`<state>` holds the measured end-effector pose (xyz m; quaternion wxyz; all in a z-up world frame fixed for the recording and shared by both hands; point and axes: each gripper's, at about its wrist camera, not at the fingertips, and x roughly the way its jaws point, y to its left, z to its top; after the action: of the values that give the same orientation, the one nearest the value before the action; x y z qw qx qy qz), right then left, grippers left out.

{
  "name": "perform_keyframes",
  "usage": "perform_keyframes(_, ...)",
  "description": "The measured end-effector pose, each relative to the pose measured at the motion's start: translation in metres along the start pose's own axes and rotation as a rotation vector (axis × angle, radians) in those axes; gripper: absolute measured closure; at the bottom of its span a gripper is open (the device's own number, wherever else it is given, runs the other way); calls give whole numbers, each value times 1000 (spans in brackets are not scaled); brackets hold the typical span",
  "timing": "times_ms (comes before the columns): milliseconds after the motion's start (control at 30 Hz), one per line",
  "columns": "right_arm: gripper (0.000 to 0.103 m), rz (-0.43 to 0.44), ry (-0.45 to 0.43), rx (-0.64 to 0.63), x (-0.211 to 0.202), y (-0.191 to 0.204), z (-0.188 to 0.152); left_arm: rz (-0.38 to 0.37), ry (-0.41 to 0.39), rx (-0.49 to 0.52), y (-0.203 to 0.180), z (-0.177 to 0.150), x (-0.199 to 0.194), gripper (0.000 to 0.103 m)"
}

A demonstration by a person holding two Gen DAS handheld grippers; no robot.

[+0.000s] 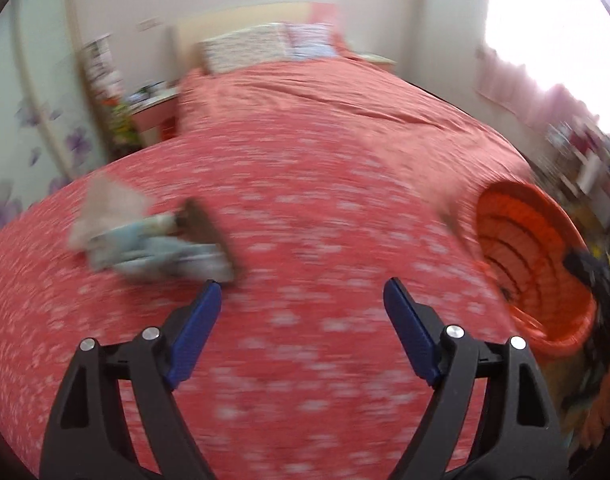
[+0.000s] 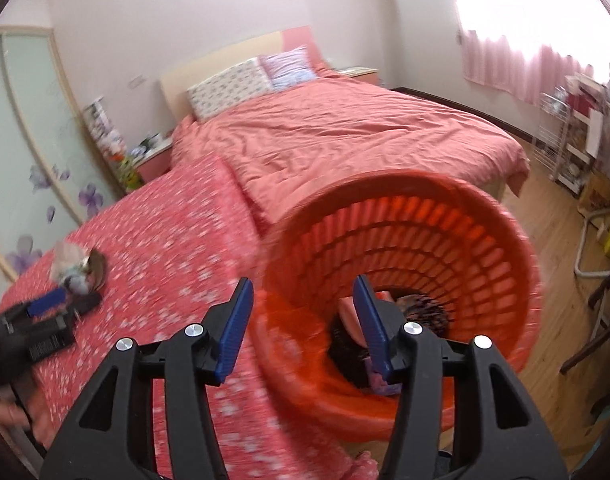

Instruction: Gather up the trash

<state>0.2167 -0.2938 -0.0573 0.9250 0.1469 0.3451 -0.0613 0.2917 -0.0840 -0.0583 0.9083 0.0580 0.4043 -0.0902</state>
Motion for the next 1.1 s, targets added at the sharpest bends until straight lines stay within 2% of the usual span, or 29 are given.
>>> perform_keyframes(100,50,18,24,-53,6,24,-6,36,12,-124,52,7,3,23)
perform_keyframes(233,50,35,47,-99,10,47,-10,38,39,-218,85,21,17,28)
perform_keyframes(333,50,38,61,-129,13,61,-12,27,73,-228,94,24,36,43)
perform_keyframes(400,50,38,71,-144,16,71,-15,9,100,-234,98,21,43,68)
perform_keyframes(467,50,37,80,-160,18,78,-16,-11,120,-245,103,14,45,84)
perform_keyframes(567,50,46,87,-177,20,89,-20,-33,119,-229,116,-6,35,89)
perform_keyframes(767,50,71,98,-209,26,110,-26,13,116,-224,156,-38,9,91)
perform_keyframes(833,50,78,103,-221,28,118,-28,42,110,-242,171,-43,4,87)
perform_keyframes(900,50,85,108,-230,30,124,-30,33,89,-278,182,-44,-3,65)
perform_keyframes(967,50,90,113,-239,31,129,-32,15,55,-312,187,-42,-11,50)
perform_keyframes(1100,50,93,115,-258,31,136,-34,-29,-3,-314,173,-26,-16,39)
